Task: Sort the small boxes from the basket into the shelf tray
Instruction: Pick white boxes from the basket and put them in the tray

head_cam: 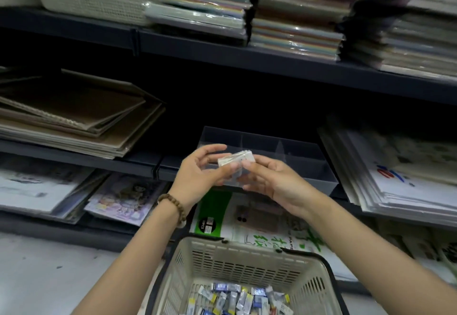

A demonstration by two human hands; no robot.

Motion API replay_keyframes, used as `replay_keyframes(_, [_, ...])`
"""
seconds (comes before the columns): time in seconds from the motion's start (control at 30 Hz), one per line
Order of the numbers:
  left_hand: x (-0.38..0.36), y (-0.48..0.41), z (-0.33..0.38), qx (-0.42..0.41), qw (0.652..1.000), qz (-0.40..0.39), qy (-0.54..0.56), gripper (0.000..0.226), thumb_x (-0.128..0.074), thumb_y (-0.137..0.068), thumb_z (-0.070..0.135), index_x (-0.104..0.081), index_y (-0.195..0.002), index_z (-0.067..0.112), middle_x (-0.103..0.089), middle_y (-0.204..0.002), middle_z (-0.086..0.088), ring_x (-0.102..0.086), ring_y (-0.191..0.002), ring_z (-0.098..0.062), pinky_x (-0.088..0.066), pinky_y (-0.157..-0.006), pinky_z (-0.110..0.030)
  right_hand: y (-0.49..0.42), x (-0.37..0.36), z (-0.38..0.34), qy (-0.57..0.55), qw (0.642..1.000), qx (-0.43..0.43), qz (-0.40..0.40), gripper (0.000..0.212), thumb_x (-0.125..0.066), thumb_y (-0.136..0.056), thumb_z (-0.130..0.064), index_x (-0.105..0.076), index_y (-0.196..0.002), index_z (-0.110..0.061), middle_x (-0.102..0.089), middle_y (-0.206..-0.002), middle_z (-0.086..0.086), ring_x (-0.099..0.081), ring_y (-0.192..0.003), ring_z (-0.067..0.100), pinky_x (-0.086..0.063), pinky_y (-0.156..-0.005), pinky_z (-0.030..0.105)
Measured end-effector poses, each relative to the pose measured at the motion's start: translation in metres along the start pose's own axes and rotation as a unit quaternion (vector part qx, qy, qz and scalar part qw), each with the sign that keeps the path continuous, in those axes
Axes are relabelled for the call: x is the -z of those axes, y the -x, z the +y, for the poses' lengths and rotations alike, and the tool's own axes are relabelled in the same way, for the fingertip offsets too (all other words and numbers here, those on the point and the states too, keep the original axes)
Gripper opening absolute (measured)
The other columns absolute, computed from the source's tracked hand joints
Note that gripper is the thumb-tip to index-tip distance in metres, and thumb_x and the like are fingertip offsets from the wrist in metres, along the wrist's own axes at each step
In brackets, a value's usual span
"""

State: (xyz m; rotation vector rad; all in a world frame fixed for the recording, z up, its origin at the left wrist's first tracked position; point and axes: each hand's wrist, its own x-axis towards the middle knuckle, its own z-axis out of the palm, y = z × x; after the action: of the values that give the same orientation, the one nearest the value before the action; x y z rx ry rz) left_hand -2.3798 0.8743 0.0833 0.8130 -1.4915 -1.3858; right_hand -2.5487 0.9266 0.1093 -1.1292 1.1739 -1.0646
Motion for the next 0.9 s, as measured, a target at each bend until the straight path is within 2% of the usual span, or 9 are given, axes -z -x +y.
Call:
replay_keyframes(0.1, [0.018, -0.020, -0.004, -0.020, 1.000, 0.020, -0.007, 0.037, -0.067, -0.079, 0.026, -0.055, -0.114, 0.025, -0.067, -0.105, 0.009, -0.067, -0.078, 0.001, -0.052, -0.060, -0.015, -0.032, -0.005, -0.012, 0.043, 0.999, 0.008, -0.002, 0.031, -0.054, -0.094, -0.020, -0.061, -0.122, -0.008, -0.068, -0.116, 0.007, -0.066, -0.101, 0.017, -0.053, -0.080, 0.018])
replay_keyframes(0.17, [0.032, -0.029, -0.013, -0.020, 0.997, 0.067, 0.016, 0.028, -0.054, -0.088, 0.028, -0.053, -0.116, 0.023, -0.065, -0.105, 0.009, -0.064, -0.078, 0.003, -0.052, -0.064, -0.014, -0.051, -0.005, -0.018, 0.083, 0.996, 0.015, 0.020, 0.032, -0.055, -0.093, -0.019, -0.060, -0.121, -0.004, -0.068, -0.113, 0.011, -0.067, -0.094, 0.015, -0.054, -0.078, 0.017])
replay_keyframes(0.23, [0.044, -0.034, -0.029, -0.002, 0.993, 0.116, 0.021, 0.027, -0.044, -0.093, 0.033, -0.051, -0.117, 0.021, -0.060, -0.111, 0.009, -0.061, -0.095, 0.000, -0.052, -0.075, -0.015, -0.069, -0.001, -0.023, 0.150, 0.987, 0.015, 0.051, 0.035, -0.057, -0.092, -0.019, -0.059, -0.121, 0.000, -0.068, -0.107, 0.013, -0.068, -0.084, 0.012, -0.055, -0.076, 0.017])
replay_keyframes(0.37, [0.052, -0.038, -0.064, 0.076, 0.991, 0.108, -0.004, 0.052, -0.035, -0.090, 0.052, -0.049, -0.127, 0.019, -0.052, -0.130, 0.000, -0.048, -0.120, -0.013, -0.036, -0.107, -0.032, -0.102, 0.000, -0.013, 0.306, 0.948, -0.007, 0.085, 0.039, -0.062, -0.090, -0.017, -0.055, -0.121, 0.005, -0.067, -0.094, 0.010, -0.066, -0.070, 0.009, -0.056, -0.065, 0.016])
replay_keyframes(0.43, [0.051, -0.039, -0.069, 0.090, 0.993, 0.079, -0.007, 0.065, -0.035, -0.080, 0.064, -0.052, -0.127, 0.024, -0.053, -0.129, 0.009, -0.046, -0.124, -0.010, -0.032, -0.110, -0.035, -0.116, -0.005, 0.000, 0.342, 0.935, -0.029, 0.089, 0.045, -0.063, -0.089, -0.016, -0.050, -0.127, 0.004, -0.066, -0.104, 0.015, -0.067, -0.077, 0.016, -0.058, -0.071, 0.023])
replay_keyframes(0.53, [0.047, -0.041, -0.070, 0.090, 0.994, 0.059, 0.005, 0.044, -0.036, -0.073, 0.071, -0.063, -0.095, 0.044, -0.063, -0.107, 0.023, -0.053, -0.115, -0.005, -0.037, -0.103, -0.031, -0.130, -0.012, 0.017, 0.345, 0.931, -0.067, 0.098, 0.057, -0.069, -0.085, -0.015, -0.046, -0.134, 0.001, -0.064, -0.112, 0.012, -0.066, -0.095, 0.022, -0.056, -0.082, 0.029])
replay_keyframes(0.63, [0.047, -0.041, -0.074, 0.095, 0.994, 0.055, 0.015, 0.046, -0.036, -0.072, 0.071, -0.055, -0.103, 0.043, -0.058, -0.121, 0.012, -0.049, -0.121, -0.008, -0.033, -0.110, -0.037, -0.137, -0.015, 0.024, 0.342, 0.928, -0.092, 0.114, 0.064, -0.075, -0.080, -0.017, -0.046, -0.134, -0.001, -0.061, -0.121, 0.013, -0.063, -0.106, 0.024, -0.052, -0.093, 0.032])
replay_keyframes(0.8, [0.049, -0.042, -0.071, 0.114, 0.991, 0.044, 0.046, 0.043, -0.041, -0.071, 0.068, -0.056, -0.102, 0.041, -0.058, -0.121, 0.015, -0.050, -0.118, -0.004, -0.034, -0.109, -0.033, -0.142, -0.013, 0.028, 0.252, 0.951, -0.117, 0.138, 0.058, -0.077, -0.076, -0.018, -0.054, -0.125, 0.003, -0.063, -0.117, 0.015, -0.064, -0.105, 0.024, -0.050, -0.097, 0.035])
replay_keyframes(0.9, [0.047, -0.042, -0.069, 0.113, 0.991, 0.046, 0.048, 0.063, -0.042, -0.071, 0.067, -0.056, -0.121, 0.030, -0.057, -0.128, 0.007, -0.049, -0.122, -0.008, -0.032, -0.111, -0.036, -0.146, -0.013, 0.025, 0.211, 0.958, -0.146, 0.132, 0.052, -0.076, -0.078, -0.024, -0.059, -0.120, 0.001, -0.063, -0.120, 0.013, -0.066, -0.096, 0.018, -0.053, -0.091, 0.027])
